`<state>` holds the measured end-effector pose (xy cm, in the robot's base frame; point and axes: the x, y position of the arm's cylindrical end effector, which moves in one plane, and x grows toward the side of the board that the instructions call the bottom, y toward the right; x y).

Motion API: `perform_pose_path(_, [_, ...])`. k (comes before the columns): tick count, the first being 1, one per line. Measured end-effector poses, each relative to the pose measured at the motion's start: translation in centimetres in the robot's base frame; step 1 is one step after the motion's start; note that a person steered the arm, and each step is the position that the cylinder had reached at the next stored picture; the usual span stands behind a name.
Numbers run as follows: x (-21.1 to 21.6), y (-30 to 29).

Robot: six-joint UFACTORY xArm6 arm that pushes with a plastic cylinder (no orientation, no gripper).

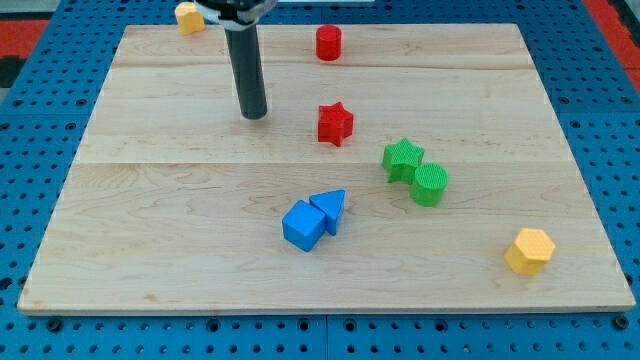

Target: Place the blue cube close to the green circle

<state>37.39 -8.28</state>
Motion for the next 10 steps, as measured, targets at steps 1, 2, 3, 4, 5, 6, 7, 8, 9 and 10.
perform_pose_path(1, [1.6, 0.1])
perform_pose_path(2, [2.1, 0.4])
perform_pose_path(3, [2.2, 0.4])
perform_pose_path(4, [2.2, 0.4])
perform_pose_path(5, [2.2, 0.4])
perform_pose_path(6, [2.2, 0.4])
perform_pose_path(7, [2.3, 0.4])
perform_pose_path(8, [2.3, 0.4])
perform_pose_path(9, [2.6, 0.4])
perform_pose_path(10, [4.6, 0.4])
